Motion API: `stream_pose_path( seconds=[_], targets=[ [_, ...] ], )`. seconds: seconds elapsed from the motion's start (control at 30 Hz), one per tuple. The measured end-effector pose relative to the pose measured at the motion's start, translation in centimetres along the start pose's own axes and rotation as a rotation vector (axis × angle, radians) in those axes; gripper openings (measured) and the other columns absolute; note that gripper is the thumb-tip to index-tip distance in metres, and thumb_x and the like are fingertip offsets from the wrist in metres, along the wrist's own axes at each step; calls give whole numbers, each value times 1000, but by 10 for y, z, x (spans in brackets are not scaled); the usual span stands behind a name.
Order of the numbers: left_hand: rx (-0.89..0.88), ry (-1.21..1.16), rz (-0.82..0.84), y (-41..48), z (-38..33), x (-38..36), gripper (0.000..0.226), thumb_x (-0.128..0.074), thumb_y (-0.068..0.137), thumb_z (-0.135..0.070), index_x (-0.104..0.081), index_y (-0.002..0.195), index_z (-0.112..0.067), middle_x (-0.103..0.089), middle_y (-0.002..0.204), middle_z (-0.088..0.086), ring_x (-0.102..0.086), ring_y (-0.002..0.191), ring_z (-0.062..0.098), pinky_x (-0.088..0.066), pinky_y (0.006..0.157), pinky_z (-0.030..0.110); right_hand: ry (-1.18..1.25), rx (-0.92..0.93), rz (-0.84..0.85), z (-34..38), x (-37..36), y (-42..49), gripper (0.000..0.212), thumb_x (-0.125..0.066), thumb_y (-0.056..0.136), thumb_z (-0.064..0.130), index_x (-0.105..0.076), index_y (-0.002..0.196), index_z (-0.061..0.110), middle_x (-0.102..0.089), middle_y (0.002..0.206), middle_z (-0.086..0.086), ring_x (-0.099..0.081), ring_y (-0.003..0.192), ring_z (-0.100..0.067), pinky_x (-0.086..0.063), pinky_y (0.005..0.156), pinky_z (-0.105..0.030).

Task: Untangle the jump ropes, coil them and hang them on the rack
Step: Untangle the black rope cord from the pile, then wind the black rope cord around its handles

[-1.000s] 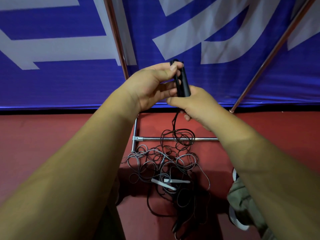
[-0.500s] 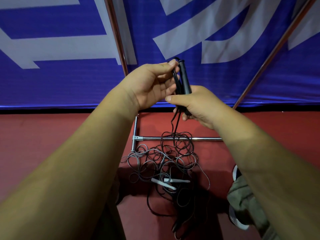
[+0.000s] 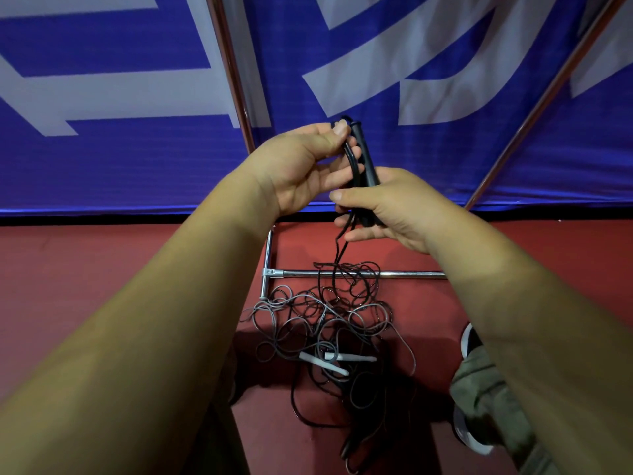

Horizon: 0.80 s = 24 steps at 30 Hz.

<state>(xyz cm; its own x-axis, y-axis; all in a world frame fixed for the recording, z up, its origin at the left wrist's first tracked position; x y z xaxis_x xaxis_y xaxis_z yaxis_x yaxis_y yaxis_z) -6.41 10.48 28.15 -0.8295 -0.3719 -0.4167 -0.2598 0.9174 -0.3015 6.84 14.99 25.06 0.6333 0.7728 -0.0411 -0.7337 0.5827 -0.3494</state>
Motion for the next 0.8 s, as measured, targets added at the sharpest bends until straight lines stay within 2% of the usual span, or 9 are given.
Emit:
stream_pose_path(
  seconds=[0.17,0.33,0.5,0.67,0.73,0.8],
  targets=[
    [-3,34,-15,0,1,1,4,-68,101,-13,-68,100,-10,-72,90,4,-74,87,17,-63,87,37,-111,28,-53,-2,-1,3,20,-72,96,8,-66,115,10,-73,91,-12,-77,76,-22,-60,59,-36],
    [-13,159,-41,-2,-2,5,8,-73,99,-23,-72,100,-16,-75,95,2,-75,88,15,-60,81,31,-143,35,-55,-2,-2,3,19,-65,98,8,-63,116,12,-70,83,-10,-77,76,-24,-58,55,-34],
    [-3,165,-60,-4,-2,5,12,-76,96,-28,-73,102,-17,-76,102,2,-74,90,17,-60,86,33,-141,39,-102,-1,1,4,15,-67,98,9,-66,113,9,-68,74,-8,-76,71,-23,-53,49,-31],
    [6,165,-100,-6,-3,8,17,-76,96,-29,-75,107,-17,-78,100,-2,-77,92,15,-61,88,33,-138,48,-134,-1,2,4,13,-71,100,16,-68,110,10,-69,75,-9,-74,68,-22,-52,49,-31],
    [12,172,-107,-6,-4,10,18,-75,96,-35,-75,104,-19,-78,94,-4,-77,94,14,-61,86,31,-130,57,-162,0,4,3,13,-70,101,17,-67,111,8,-69,76,-8,-72,66,-20,-52,48,-30],
    [18,158,-165,-5,-4,15,25,-70,100,-41,-73,97,-16,-73,79,-4,-74,83,13,-61,82,31,-119,73,-193,1,6,3,12,-69,102,17,-68,110,9,-69,76,-7,-70,64,-19,-52,48,-30]
  ],
)
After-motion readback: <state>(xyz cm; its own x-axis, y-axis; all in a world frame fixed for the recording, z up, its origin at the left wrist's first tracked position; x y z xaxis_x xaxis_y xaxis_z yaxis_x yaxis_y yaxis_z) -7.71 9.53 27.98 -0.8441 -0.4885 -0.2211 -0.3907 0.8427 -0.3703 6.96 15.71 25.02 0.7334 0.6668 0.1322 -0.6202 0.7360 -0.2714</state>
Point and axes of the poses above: each hand's wrist, its own y-axis towards the middle knuckle, its own x-axis out of the back of the hand, z = x × y, the point moved 6 cm from there along y, towards the middle knuckle
